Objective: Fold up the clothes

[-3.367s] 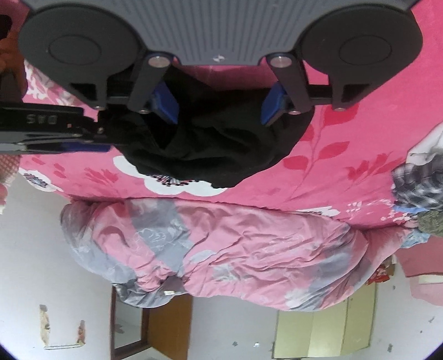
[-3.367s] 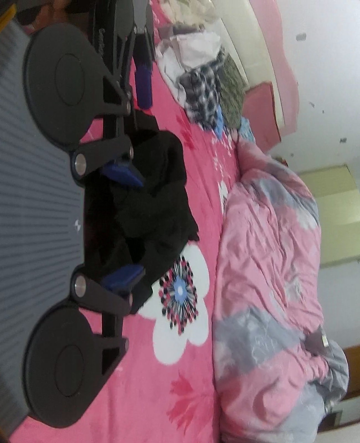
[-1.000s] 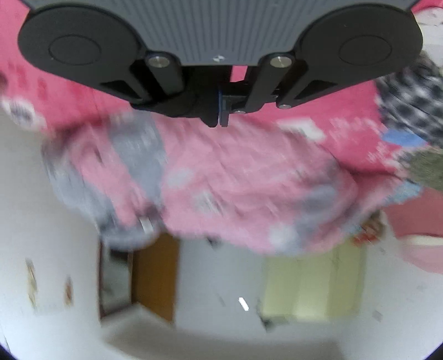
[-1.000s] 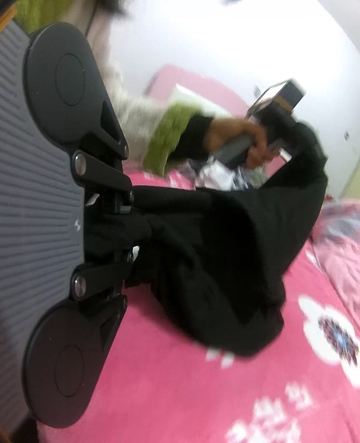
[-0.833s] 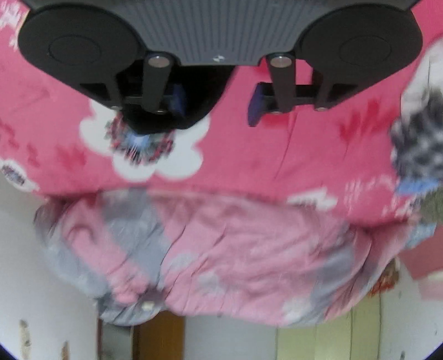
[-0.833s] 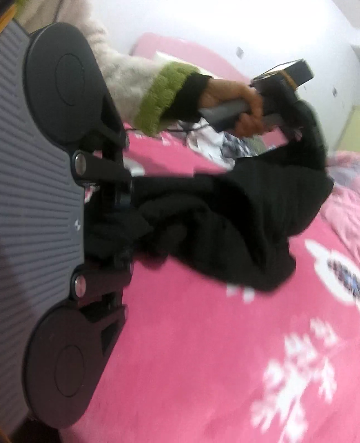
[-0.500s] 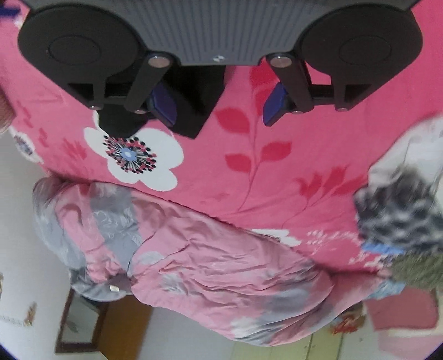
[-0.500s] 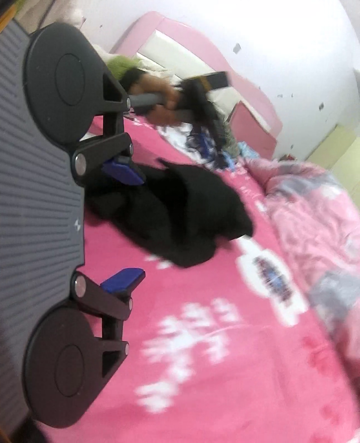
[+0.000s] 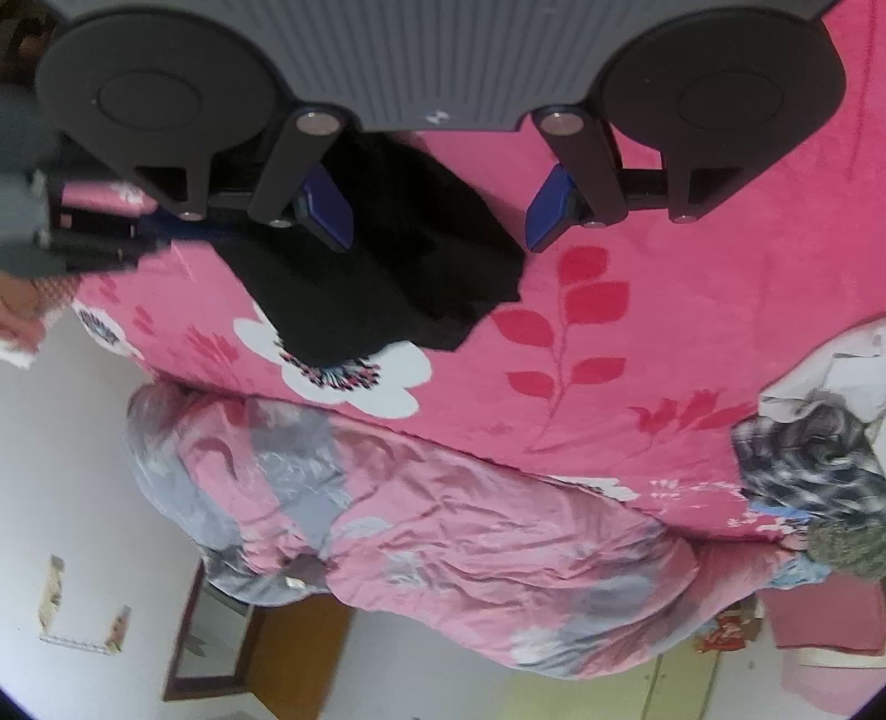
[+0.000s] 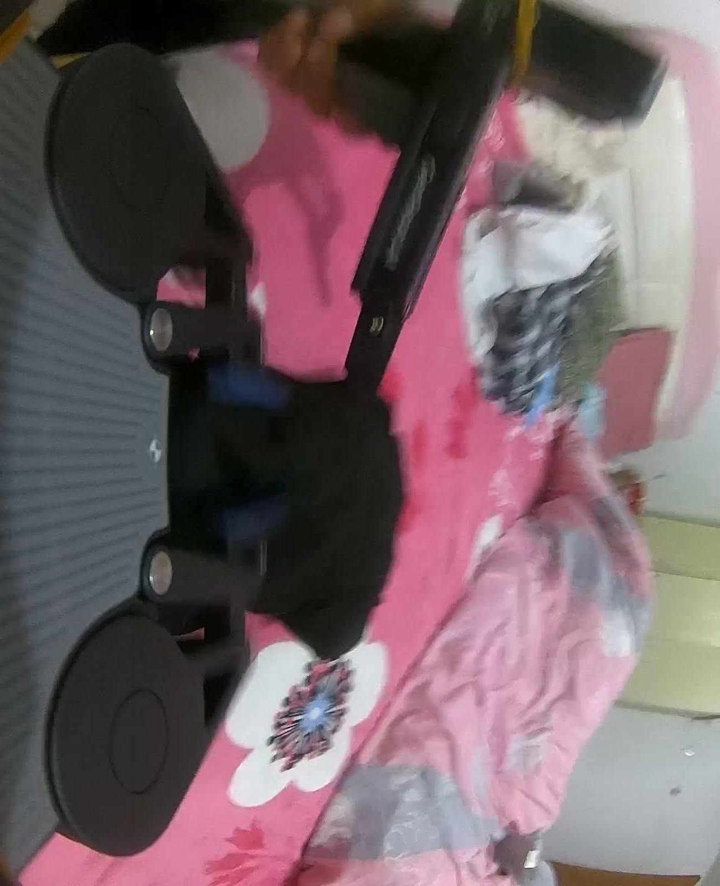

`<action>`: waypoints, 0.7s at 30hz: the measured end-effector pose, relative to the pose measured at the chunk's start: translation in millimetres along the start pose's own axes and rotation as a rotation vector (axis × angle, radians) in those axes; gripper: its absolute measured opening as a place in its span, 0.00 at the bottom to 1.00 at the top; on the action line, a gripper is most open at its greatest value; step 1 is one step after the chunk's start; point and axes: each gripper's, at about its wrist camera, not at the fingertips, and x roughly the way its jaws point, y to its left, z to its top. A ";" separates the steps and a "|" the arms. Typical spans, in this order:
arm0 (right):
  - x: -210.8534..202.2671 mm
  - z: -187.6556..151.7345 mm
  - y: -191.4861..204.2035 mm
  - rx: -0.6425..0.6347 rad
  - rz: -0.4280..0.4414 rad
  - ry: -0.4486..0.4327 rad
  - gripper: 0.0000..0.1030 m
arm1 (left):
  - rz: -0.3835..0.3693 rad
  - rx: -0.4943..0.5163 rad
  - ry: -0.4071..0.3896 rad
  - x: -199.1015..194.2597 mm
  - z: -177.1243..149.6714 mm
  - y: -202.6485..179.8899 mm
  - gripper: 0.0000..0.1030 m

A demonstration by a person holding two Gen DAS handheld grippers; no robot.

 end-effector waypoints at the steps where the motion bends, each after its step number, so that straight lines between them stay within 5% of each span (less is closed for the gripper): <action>1: 0.6 1.3 -6.5 0.044 0.007 0.000 0.12 | -0.002 0.009 0.003 2.2 -1.6 -0.9 0.68; 12: -28.2 -17.3 -122.1 0.765 0.302 -0.201 0.06 | -0.024 -0.014 0.075 38.1 -4.7 -0.7 0.68; 21: -30.5 -22.5 -172.4 0.799 0.140 -0.292 0.04 | -0.029 -0.001 0.079 48.6 -0.1 -5.0 0.59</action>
